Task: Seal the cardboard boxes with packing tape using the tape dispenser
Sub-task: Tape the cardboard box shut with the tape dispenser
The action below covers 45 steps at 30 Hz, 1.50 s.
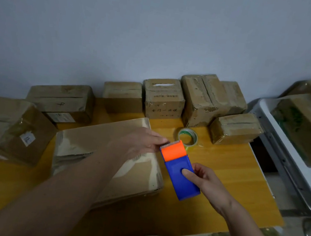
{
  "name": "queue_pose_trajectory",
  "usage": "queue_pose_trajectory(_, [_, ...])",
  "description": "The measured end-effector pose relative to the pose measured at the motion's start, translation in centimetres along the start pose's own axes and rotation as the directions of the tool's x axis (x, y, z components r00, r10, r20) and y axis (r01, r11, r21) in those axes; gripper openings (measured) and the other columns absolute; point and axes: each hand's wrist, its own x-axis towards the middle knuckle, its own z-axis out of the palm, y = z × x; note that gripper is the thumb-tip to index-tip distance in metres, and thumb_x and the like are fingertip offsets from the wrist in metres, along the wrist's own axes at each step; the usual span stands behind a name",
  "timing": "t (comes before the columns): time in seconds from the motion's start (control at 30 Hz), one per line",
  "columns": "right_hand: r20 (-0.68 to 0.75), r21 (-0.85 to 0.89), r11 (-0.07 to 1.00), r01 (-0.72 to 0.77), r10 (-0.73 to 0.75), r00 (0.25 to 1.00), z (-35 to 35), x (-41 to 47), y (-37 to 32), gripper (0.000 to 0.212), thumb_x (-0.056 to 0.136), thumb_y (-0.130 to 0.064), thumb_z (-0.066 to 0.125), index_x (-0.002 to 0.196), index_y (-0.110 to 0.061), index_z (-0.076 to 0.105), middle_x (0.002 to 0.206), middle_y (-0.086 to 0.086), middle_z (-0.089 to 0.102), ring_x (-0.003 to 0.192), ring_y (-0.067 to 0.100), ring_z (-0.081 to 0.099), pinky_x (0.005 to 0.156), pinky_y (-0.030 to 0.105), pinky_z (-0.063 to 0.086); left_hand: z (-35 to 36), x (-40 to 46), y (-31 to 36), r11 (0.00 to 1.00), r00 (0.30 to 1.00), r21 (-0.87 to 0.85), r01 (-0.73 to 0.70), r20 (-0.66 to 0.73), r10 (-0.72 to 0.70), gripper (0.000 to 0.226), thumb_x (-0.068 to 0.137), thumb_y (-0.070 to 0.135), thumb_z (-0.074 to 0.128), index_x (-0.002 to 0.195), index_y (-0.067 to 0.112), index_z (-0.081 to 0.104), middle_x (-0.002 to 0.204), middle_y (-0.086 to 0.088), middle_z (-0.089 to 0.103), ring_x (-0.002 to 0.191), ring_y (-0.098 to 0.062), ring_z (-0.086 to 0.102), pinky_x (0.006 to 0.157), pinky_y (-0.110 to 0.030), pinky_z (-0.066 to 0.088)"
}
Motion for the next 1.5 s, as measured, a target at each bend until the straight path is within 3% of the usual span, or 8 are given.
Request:
queue_pose_trajectory(0.23, [0.013, -0.043, 0.997, -0.062, 0.062, 0.998, 1.6, 0.4, -1.8, 0.035, 0.083, -0.02, 0.072, 0.106, -0.002, 0.054, 0.088, 0.003, 0.069, 0.074, 0.014, 0.07, 0.063, 0.024, 0.054, -0.1, 0.6, 0.1, 0.983, 0.998, -0.184, 0.021, -0.054, -0.031, 0.003, 0.089, 0.014, 0.066, 0.089, 0.012, 0.067, 0.084, -0.003, 0.072, 0.081, -0.011, 0.067, 0.074, -0.022, 0.056])
queue_pose_trajectory(0.37, [-0.009, -0.059, 0.997, -0.057, 0.056, 0.998, 2.4, 0.1, -2.8, 0.029, 0.085, -0.026, 0.069, 0.105, -0.01, 0.055, 0.092, 0.007, 0.071, 0.076, 0.02, 0.071, 0.067, 0.033, 0.057, -0.3, 1.2, 0.3, 0.977, 0.989, -0.208, 0.049, -0.128, -0.077, 0.005, 0.092, 0.012, 0.063, 0.089, 0.01, 0.066, 0.091, -0.01, 0.071, 0.085, -0.016, 0.068, 0.079, -0.028, 0.056])
queue_pose_trajectory(0.57, [-0.032, -0.175, 0.976, -0.127, 0.124, 0.992, 2.3, -0.9, -4.2, 0.033, 0.084, -0.034, 0.07, 0.101, -0.009, 0.058, 0.081, 0.003, 0.069, 0.065, 0.013, 0.067, 0.06, 0.027, 0.052, -1.6, 2.2, 1.1, 0.998, 0.955, -0.055, 0.021, -0.294, -0.037, 0.006, 0.088, 0.017, 0.069, 0.089, 0.011, 0.069, 0.083, 0.0, 0.067, 0.083, -0.012, 0.064, 0.078, -0.025, 0.052])
queue_pose_trajectory(0.67, [0.0, -0.158, 0.972, -0.171, 0.173, 0.985, 1.7, -1.6, -4.3, 0.035, 0.083, -0.035, 0.07, 0.101, -0.006, 0.062, 0.08, 0.006, 0.071, 0.067, 0.017, 0.068, 0.065, 0.03, 0.052, -3.6, 3.0, 1.4, 0.995, 0.891, 0.084, -0.044, -0.448, 0.077, 0.013, 0.087, 0.019, 0.07, 0.095, 0.009, 0.072, 0.083, 0.003, 0.066, 0.078, -0.007, 0.059, 0.063, -0.018, 0.045])
queue_pose_trajectory(0.87, [0.023, -0.077, 0.974, -0.215, 0.217, 0.976, 2.5, 0.0, -6.3, 0.036, 0.083, -0.034, 0.07, 0.102, -0.005, 0.063, 0.081, 0.007, 0.073, 0.067, 0.019, 0.069, 0.063, 0.028, 0.053, -4.8, 4.8, 1.7, 0.968, 0.86, 0.248, -0.049, -0.482, 0.167, 0.009, 0.091, 0.02, 0.064, 0.087, 0.02, 0.072, 0.098, 0.002, 0.068, 0.086, -0.008, 0.057, 0.069, -0.021, 0.041])
queue_pose_trajectory(1.07, [0.073, -0.007, 0.962, -0.273, 0.272, 0.959, 4.4, 2.5, -7.7, 0.041, 0.083, -0.03, 0.071, 0.103, 0.005, 0.065, 0.091, 0.018, 0.073, 0.085, 0.031, 0.07, 0.093, 0.049, 0.052, -6.4, 7.3, 2.0, 0.918, 0.853, 0.396, 0.028, -0.488, 0.185, 0.018, 0.093, 0.019, 0.061, 0.104, 0.014, 0.074, 0.11, -0.002, 0.07, 0.092, -0.011, 0.057, 0.076, -0.024, 0.041])
queue_pose_trajectory(1.27, [0.02, 0.037, 0.944, -0.328, 0.327, 0.945, 4.8, 4.2, -8.5, 0.054, 0.077, -0.035, 0.076, 0.107, 0.007, 0.064, 0.094, 0.021, 0.072, 0.089, 0.037, 0.069, 0.092, 0.05, 0.052, -6.9, 9.8, 0.9, 0.885, 0.868, 0.455, 0.099, -0.475, 0.147, 0.019, 0.096, 0.02, 0.057, 0.103, 0.017, 0.074, 0.114, -0.002, 0.07, 0.104, -0.017, 0.062, 0.081, -0.026, 0.044])
queue_pose_trajectory(1.5, [0.013, 0.047, 0.933, -0.356, 0.356, 0.934, 4.7, 4.7, -8.7, 0.063, 0.069, -0.039, 0.077, 0.109, 0.008, 0.062, 0.096, 0.023, 0.072, 0.086, 0.036, 0.068, 0.089, 0.05, 0.052, -7.1, 11.4, 0.3, 0.91, 0.871, 0.374, 0.182, -0.49, 0.027, 0.016, 0.092, 0.023, 0.063, 0.102, 0.014, 0.073, 0.111, -0.004, 0.068, 0.096, -0.017, 0.059, 0.079, -0.028, 0.044])
